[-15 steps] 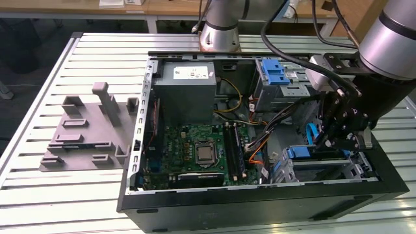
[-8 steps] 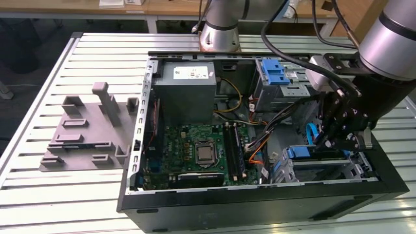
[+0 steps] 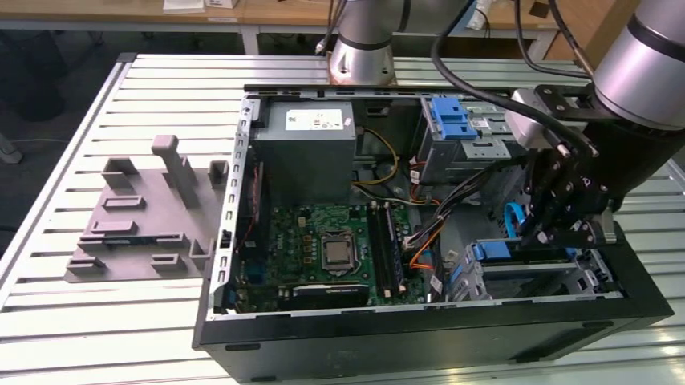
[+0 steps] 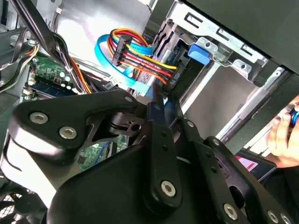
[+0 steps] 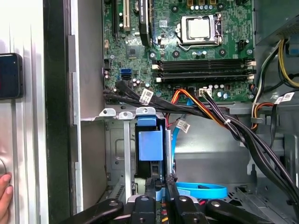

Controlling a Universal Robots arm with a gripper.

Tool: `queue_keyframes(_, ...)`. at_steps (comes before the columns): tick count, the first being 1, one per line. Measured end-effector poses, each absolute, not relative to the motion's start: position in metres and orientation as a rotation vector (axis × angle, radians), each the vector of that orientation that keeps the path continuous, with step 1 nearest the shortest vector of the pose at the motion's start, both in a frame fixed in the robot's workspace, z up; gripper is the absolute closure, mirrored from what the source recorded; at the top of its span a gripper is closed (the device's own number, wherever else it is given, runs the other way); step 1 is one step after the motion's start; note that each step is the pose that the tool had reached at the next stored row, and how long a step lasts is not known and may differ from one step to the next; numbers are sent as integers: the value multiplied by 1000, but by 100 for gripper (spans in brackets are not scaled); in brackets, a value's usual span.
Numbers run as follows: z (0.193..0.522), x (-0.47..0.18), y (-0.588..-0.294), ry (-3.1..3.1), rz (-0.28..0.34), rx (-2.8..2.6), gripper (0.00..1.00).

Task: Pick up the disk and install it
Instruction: 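Insert the second disk wire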

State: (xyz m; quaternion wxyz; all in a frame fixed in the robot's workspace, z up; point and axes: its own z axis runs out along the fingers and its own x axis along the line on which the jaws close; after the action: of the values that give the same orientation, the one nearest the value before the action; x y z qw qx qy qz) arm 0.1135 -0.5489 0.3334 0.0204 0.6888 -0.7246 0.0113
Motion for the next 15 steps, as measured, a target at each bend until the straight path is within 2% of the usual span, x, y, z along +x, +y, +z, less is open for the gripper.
queue_keyframes(15, 346, 113, -549, -2246, 32, 2135, 78)
